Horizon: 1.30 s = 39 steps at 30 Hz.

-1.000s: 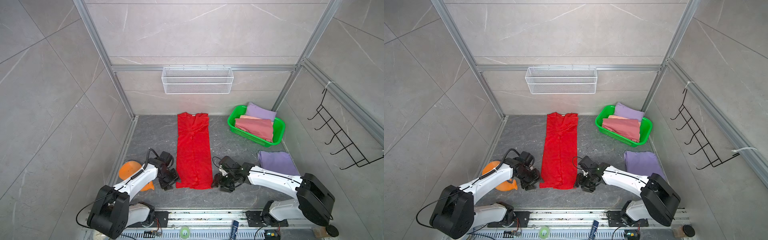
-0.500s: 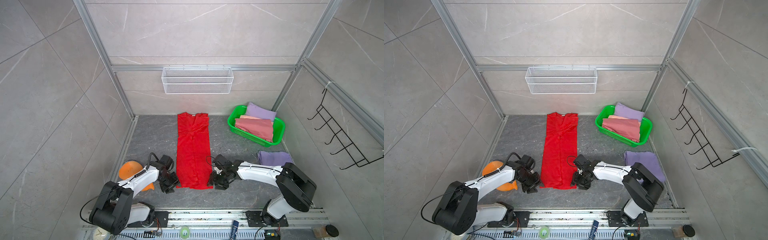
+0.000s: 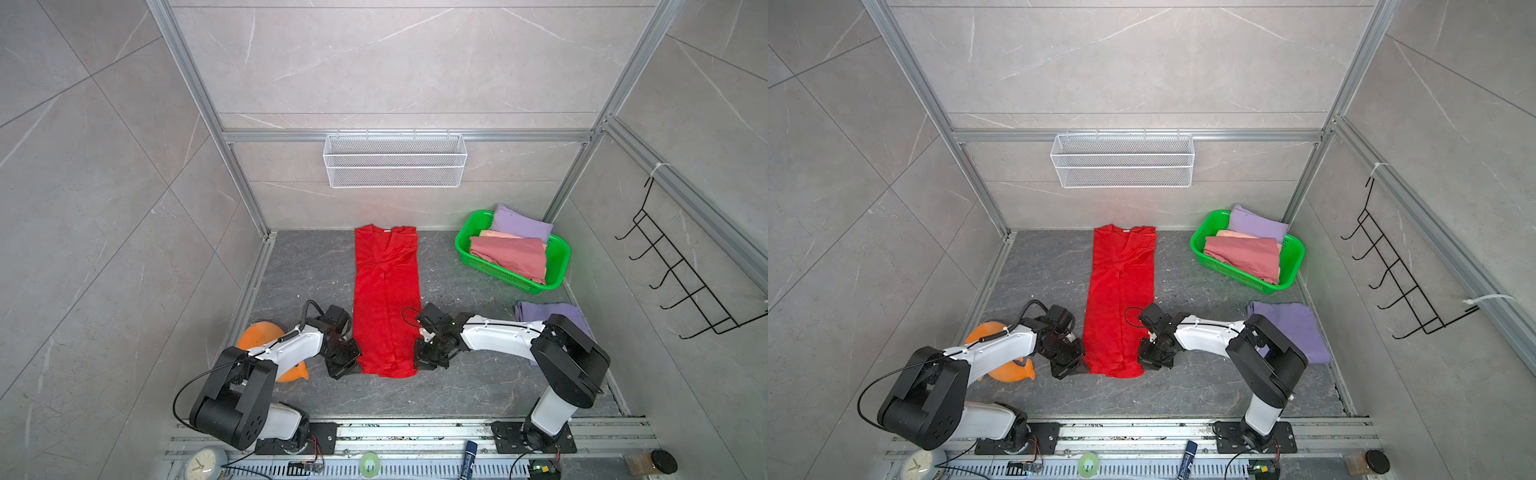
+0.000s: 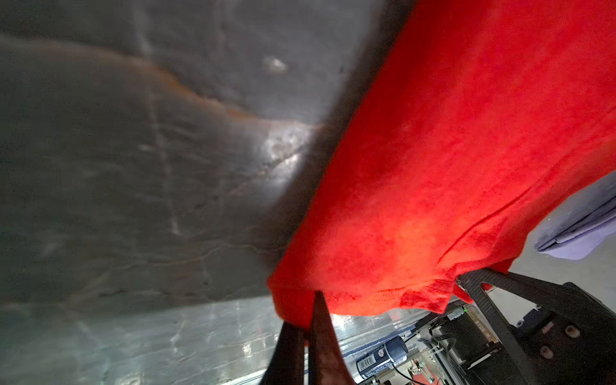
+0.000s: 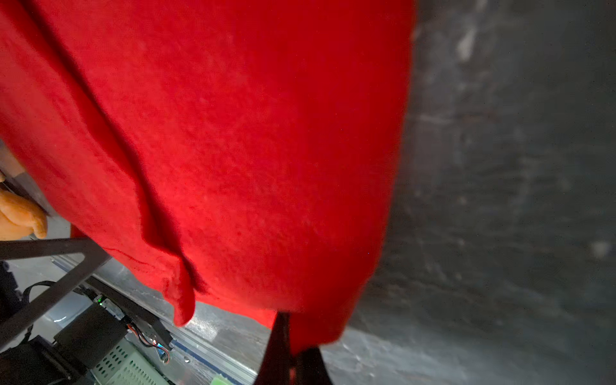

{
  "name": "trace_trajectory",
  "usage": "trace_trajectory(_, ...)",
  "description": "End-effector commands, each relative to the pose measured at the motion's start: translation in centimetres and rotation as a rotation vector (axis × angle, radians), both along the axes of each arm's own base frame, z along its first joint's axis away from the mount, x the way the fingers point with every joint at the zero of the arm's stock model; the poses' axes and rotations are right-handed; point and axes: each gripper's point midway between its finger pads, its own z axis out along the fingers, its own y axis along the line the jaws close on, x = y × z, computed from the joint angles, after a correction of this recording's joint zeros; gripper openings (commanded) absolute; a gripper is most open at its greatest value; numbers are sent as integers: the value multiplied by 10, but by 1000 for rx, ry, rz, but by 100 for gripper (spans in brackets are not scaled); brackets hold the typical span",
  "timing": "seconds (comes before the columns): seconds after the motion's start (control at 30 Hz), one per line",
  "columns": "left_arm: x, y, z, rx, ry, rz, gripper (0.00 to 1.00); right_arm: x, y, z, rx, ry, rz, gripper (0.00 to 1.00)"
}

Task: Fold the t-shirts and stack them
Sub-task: 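Grasp the near hem with both grippers and fold it over toward the collar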

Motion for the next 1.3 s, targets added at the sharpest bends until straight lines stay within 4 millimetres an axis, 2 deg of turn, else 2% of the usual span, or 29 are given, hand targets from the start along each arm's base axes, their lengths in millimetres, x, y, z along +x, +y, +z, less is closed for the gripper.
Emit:
trace_trajectory(0.0, -17, 2, 15, -15, 23, -5, 0, -11, -10, 16, -23, 4, 40, 0)
trace_trajectory(0.1, -26, 2, 36, -43, -4, 1, 0, -20, -16, 29, -32, -5, 67, 0)
trace_trajectory(0.2, -12, 0, 67, -55, -90, 2, 0, -11, -11, 54, -1, -69, 60, 0)
trace_trajectory(0.3, 22, -10, 93, -52, -176, -31, 0, 17, -3, 74, -5, -158, 10, 0)
trace_trajectory(0.5, 119, -29, 119, -60, -336, -75, 0, 105, 21, 95, 40, -263, -134, 0)
trace_trajectory(0.6, 165, -30, 123, -66, -385, -71, 0, 150, 21, 98, 49, -292, -222, 0)
trace_trajectory(0.73, 219, -25, 116, -81, -425, -46, 0, 197, 17, 87, 10, -291, -313, 0)
trace_trajectory(0.9, 268, -24, 101, -115, -438, -28, 0, 234, 15, 61, -24, -256, -381, 0)
trace_trajectory(0.97, 283, -23, 94, -122, -438, -25, 0, 247, 10, 55, -41, -243, -436, 0)
trace_trajectory(1.13, 325, -19, 92, -202, -490, 32, 0, 284, -3, 49, -36, -294, -540, 0)
trace_trajectory(1.17, 331, -20, 94, -233, -494, 33, 9, 291, -1, 51, -17, -312, -534, 2)
trace_trajectory(1.2, 337, -17, 94, -257, -495, 38, 23, 298, -3, 55, -11, -342, -537, 10)
trace_trajectory(1.27, 346, -6, 99, -261, -517, 69, 46, 310, -7, 70, 3, -429, -540, 41)
